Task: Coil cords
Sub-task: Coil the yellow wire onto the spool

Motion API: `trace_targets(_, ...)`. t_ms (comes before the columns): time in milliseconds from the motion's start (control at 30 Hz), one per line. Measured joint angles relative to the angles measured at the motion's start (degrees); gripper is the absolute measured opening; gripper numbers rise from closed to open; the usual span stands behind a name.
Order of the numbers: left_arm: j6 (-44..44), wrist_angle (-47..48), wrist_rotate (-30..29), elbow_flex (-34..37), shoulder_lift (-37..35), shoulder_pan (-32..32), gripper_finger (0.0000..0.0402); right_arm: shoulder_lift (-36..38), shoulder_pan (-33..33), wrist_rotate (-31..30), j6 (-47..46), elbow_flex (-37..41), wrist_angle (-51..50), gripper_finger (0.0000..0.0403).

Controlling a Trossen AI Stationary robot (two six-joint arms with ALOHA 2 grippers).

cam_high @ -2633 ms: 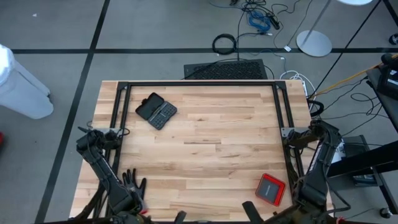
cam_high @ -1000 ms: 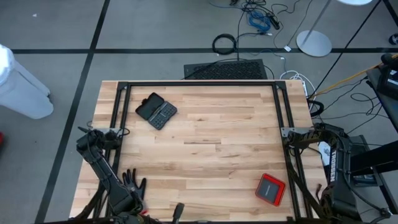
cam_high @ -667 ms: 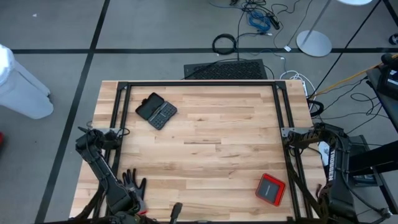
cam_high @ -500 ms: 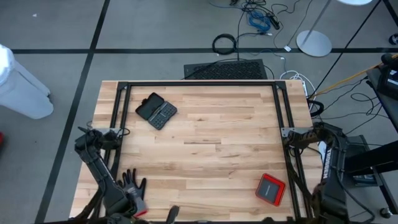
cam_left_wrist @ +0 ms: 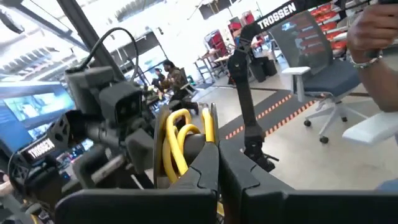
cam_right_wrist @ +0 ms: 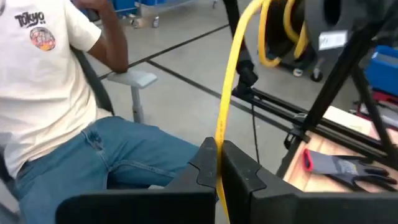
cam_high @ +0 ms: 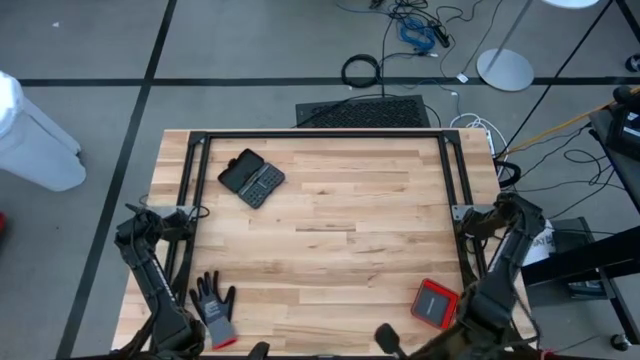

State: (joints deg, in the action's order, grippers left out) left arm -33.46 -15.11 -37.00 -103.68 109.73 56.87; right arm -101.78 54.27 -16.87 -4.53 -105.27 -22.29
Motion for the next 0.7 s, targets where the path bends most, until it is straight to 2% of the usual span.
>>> trace_targets(233, -0.43, -0.87, 0.0, 0.0, 0.0, 0.21, 0.0, -1.95, -4.38, 5.04, 0.34, 0.0, 1.11, 0.0)
trace_targets(367, -0.42, -1.37, 0.02, 0.0, 0.0, 0.52, 0.0, -2.27, -5.96, 6.22, -2.18, 0.02, -2.03, 0.0)
trace_targets(500, -0.41, -2.66, -0.02, 0.02, 0.0, 1.49, 0.0, -2.12, -6.04, 6.37, -4.33, 0.0, -5.83, 0.0)
trace_targets(700, -0.32, -4.74, -0.94, 0.06, 0.0, 2.95, 0.0, -1.51, -4.6, 6.15, -5.17, -0.07, -5.88, 0.0)
